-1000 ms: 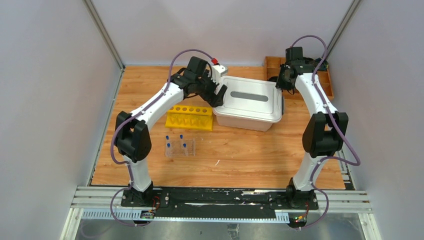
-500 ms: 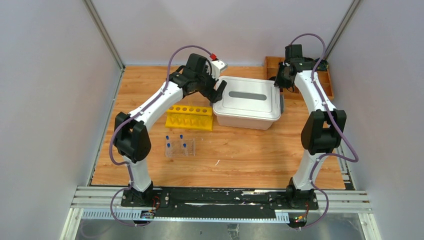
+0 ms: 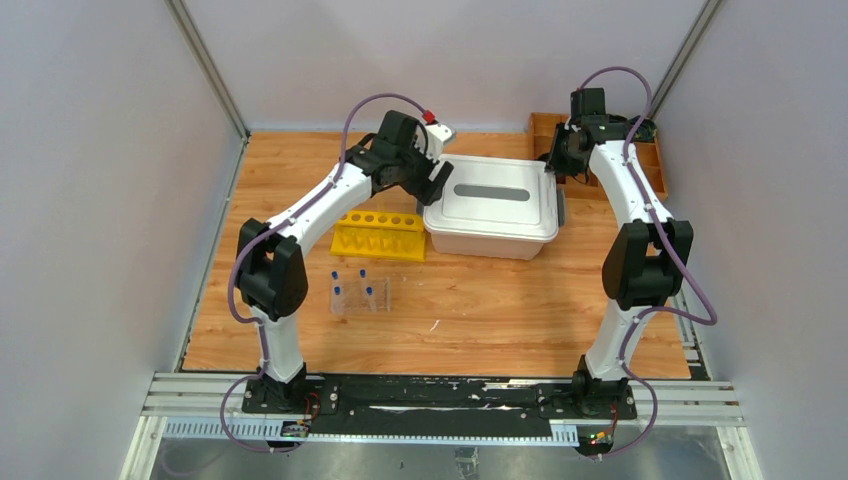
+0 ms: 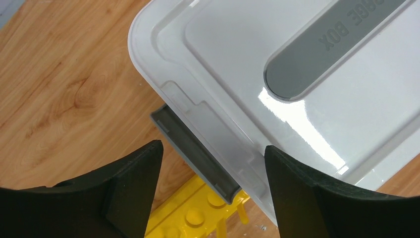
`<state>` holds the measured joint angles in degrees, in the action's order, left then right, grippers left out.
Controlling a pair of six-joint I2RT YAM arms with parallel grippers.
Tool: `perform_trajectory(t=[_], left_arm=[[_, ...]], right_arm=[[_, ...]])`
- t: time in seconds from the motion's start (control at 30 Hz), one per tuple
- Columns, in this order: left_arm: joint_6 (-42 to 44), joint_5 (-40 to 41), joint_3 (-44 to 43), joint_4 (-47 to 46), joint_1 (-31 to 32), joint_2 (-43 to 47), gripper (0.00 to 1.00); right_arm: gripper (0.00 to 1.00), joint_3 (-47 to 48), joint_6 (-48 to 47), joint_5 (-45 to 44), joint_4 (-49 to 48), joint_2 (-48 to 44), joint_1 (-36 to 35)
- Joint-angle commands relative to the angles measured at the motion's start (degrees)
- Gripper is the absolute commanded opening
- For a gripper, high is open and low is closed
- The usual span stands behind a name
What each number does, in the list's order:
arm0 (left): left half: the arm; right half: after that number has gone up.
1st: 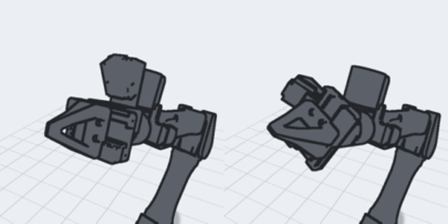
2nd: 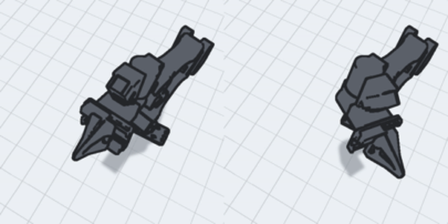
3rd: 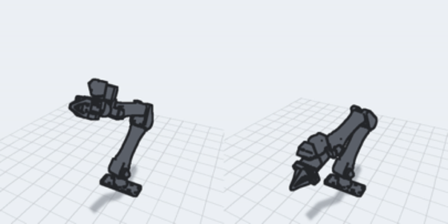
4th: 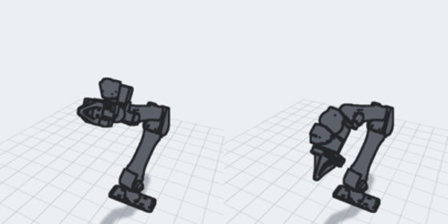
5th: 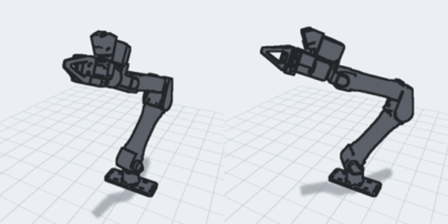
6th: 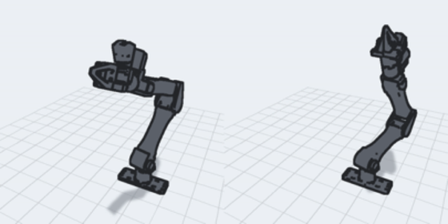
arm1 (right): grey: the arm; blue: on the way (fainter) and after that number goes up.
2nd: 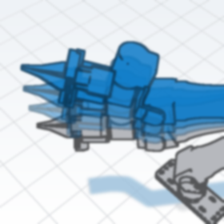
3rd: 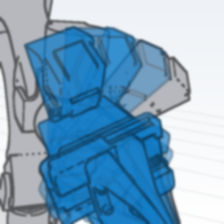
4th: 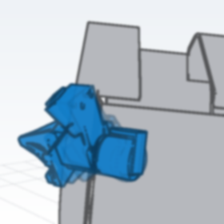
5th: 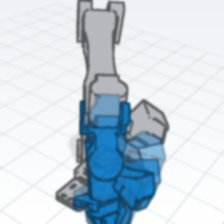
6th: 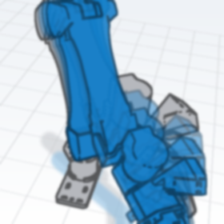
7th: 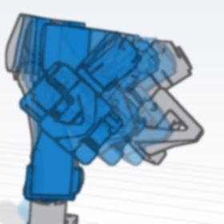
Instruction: Organize the chemistry lab equipment
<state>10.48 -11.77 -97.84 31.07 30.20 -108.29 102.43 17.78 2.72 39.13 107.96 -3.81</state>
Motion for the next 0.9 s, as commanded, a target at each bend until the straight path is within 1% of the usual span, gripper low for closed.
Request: perform_trajectory(t=[0.0, 0.03, 0.07, 0.13, 0.23, 0.37, 0.5, 0.53, 0.6, 0.67, 0.87], left_arm=[[0.5, 3.7, -0.8, -2.0, 0.1, -1.0, 0.78], [0.5, 3.8, -0.7, -2.0, 0.1, -1.0, 0.76], [0.5, 3.9, -0.5, -2.0, 0.0, -1.0, 0.74], [0.6, 3.9, -0.2, -2.0, 0.0, -1.1, 0.72], [0.6, 3.8, -0.2, -1.4, 0.0, -1.6, 0.69], [0.8, 4.4, -1.1, -0.2, 0.0, -2.4, 0.69], [0.4, 4.0, -1.6, -0.6, 0.0, -2.1, 0.69], [0.2, 3.8, -1.8, -0.5, 0.0, -2.1, 0.69], [0.2, 3.8, -1.9, -0.5, 0.0, -2.1, 0.69], [0.2, 3.9, -2.0, -0.5, 0.0, -2.1, 0.7], [0.3, 3.5, -1.3, -0.9, 0.0, -1.5, 0.71]], right_arm=[[0.31, 1.6, -0.4, -2.6, 1.9, -1.5, -0.5], [0.32, 1.3, -0.5, -2.6, 1.8, -1.9, -0.5], [0.34, 1.2, -0.5, -4.5, 1.8, -2.3, -0.5], [0.4, 1.3, -0.5, -5.0, 1.8, -3.1, -0.5], [0.53, 1.3, -0.5, -5.1, 1.9, -4.6, -0.5], [0.71, -0.1, -0.5, -4.8, 1.9, -7.8, 0.0], [0.93, -5.2, 0.3, -3.7, -0.6, -12.3, 1.4], [0.97, -7.9, 0.7, -1.7, -2.4, -14.0, 2.1], [0.98, -14.8, 1.4, 1.9, -8.5, -18.0, 3.2], [0.99, -22.2, 3.0, 5.3, -13.5, -21.5, 6.1], [1.0, -34.7, 8.0, 18.1, -23.1, -25.9, 11.7]])
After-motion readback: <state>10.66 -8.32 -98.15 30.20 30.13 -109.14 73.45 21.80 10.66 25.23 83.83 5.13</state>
